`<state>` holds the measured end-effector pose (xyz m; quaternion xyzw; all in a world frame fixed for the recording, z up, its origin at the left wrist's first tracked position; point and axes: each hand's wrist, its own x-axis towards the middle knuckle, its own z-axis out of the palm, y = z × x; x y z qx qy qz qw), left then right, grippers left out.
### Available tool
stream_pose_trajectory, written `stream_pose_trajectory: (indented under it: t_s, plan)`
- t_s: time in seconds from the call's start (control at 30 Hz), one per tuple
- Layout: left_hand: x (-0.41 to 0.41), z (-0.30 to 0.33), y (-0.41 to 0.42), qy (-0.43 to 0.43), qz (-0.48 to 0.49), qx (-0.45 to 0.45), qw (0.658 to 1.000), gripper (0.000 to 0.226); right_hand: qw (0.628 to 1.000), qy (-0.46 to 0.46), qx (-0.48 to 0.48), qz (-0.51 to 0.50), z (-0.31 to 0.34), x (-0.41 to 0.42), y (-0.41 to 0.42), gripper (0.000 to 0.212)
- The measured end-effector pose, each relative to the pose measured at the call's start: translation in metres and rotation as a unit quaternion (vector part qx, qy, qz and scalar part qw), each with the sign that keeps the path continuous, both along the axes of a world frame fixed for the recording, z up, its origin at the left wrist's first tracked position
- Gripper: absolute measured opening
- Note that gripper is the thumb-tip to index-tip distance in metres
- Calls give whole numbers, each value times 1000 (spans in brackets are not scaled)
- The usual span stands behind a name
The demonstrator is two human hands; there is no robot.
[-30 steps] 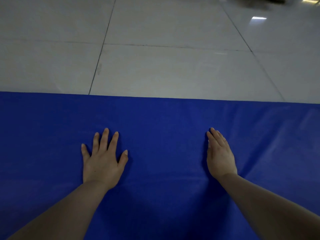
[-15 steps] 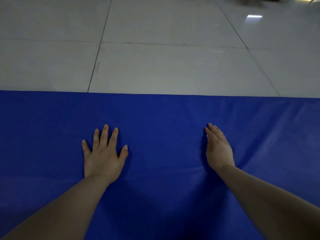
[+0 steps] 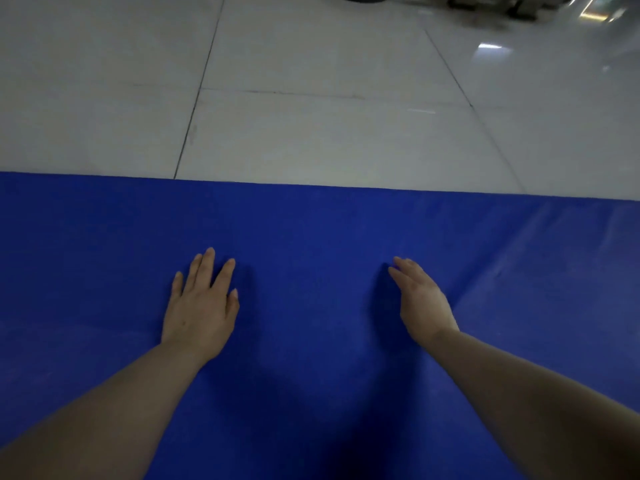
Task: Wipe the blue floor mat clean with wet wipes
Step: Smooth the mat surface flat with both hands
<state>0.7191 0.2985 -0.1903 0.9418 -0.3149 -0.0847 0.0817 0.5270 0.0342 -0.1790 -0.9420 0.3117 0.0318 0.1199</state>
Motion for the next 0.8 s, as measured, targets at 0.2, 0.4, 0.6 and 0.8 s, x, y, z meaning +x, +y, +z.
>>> stream_pose_trajectory:
  t_s: [0.2,0.4,0.6,0.8]
  plan:
    - [-33,51,-3,-10,-34,13,999,54,999,3,-12,35,60,-53,7,61]
    - [-105,116,-30,-1,-81,-26,996,54,998,-47,-38,20,124,-121,15,60]
    - [-197,212,-25,2,-119,-56,991,54,992,-98,-79,2,212,-235,23,63]
    - [-293,306,-28,12,-166,-77,983,54,982,-134,-108,-71,285,-340,51,54]
